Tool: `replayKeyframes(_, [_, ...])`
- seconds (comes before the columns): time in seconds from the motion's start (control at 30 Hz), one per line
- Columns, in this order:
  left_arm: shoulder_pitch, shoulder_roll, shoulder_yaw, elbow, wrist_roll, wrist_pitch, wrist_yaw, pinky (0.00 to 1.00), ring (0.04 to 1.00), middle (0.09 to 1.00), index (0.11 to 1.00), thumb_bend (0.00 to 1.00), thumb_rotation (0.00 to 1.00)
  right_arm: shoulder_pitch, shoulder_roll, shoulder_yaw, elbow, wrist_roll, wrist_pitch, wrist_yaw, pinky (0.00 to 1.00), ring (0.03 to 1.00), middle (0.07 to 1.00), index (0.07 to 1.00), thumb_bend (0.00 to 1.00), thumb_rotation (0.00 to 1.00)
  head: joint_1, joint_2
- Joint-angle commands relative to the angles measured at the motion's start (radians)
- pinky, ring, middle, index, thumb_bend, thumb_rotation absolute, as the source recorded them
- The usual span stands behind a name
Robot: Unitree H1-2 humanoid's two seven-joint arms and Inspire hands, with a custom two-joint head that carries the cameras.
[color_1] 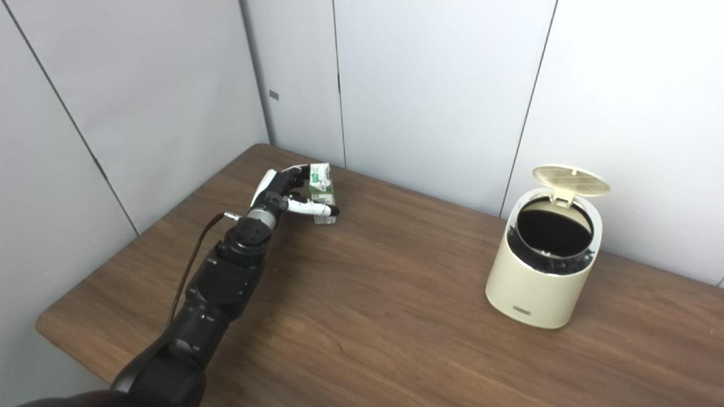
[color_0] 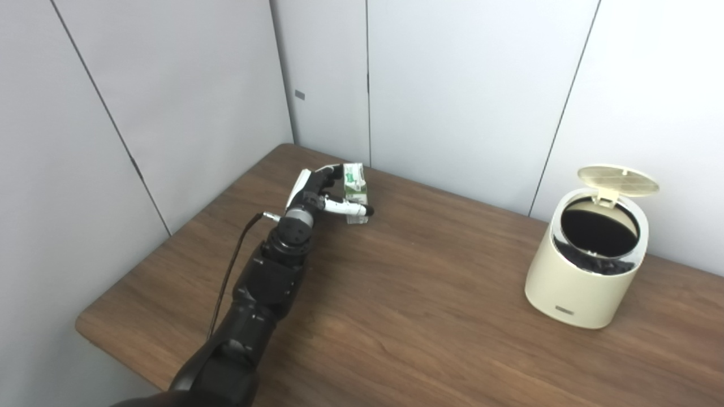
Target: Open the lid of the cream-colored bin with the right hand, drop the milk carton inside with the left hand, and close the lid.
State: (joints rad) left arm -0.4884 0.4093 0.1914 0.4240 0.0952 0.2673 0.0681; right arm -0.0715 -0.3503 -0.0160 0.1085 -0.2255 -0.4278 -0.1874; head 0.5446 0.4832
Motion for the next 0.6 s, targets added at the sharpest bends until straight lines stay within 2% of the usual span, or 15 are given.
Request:
replayKeyframes(0.0, [-0.067,0.017,0.002,-0.006,-0.015,-0.048,-0.001,0.85,0.894,0.876,0.866,0.95,0.01,0.034,0.019,0.005,0.031,-0.010,-0.041,-0.009,0.53,0.733,0.765,0.735,0.54,0.98,-0.004,0.000])
replayKeyframes(0.23, [-0.080,0.010,-0.009,0.002,-0.035,-0.064,-0.014,0.84,0.879,0.861,0.840,0.94,0.00,0.030,0.025,0.009,0.039,-0.017,-0.042,-0.016,0.52,0.731,0.765,0.733,0.56,0.98,-0.010,-0.003])
replayKeyframes(0.3, [-0.085,0.002,-0.010,0.000,-0.021,-0.062,0.017,0.83,0.867,0.846,0.819,0.92,0.00,0.030,0.026,0.008,0.040,-0.021,-0.042,-0.017,0.52,0.731,0.765,0.732,0.56,0.98,-0.011,-0.003])
replayKeyframes(0.4, [-0.091,-0.017,-0.005,0.001,0.014,-0.081,0.095,0.60,0.628,0.713,0.707,0.80,0.00,0.031,0.028,0.006,0.038,-0.023,-0.041,-0.015,0.52,0.733,0.766,0.734,0.58,0.99,-0.013,-0.002])
replayKeyframes(0.43, [-0.093,-0.019,-0.005,0.004,0.023,-0.090,0.114,0.55,0.589,0.678,0.677,0.77,0.00,0.031,0.029,0.005,0.037,-0.022,-0.041,-0.014,0.52,0.733,0.765,0.734,0.59,0.99,-0.013,-0.002])
replayKeyframes(0.5, [-0.095,-0.021,-0.010,0.020,0.055,-0.113,0.165,0.52,0.546,0.599,0.618,0.69,0.00,0.031,0.030,0.006,0.037,-0.019,-0.042,-0.015,0.52,0.731,0.764,0.733,0.60,0.99,-0.020,-0.002])
replayKeyframes(0.53, [-0.097,-0.022,-0.011,0.033,0.069,-0.126,0.192,0.52,0.524,0.524,0.550,0.58,0.00,0.032,0.030,0.007,0.035,-0.018,-0.042,-0.013,0.52,0.732,0.765,0.735,0.60,0.99,-0.020,-0.002])
replayKeyframes(0.57, [-0.099,-0.023,-0.012,0.045,0.080,-0.138,0.216,0.52,0.524,0.524,0.550,0.58,0.00,0.031,0.028,0.010,0.036,-0.018,-0.042,-0.015,0.52,0.732,0.765,0.735,0.60,0.99,-0.020,-0.002])
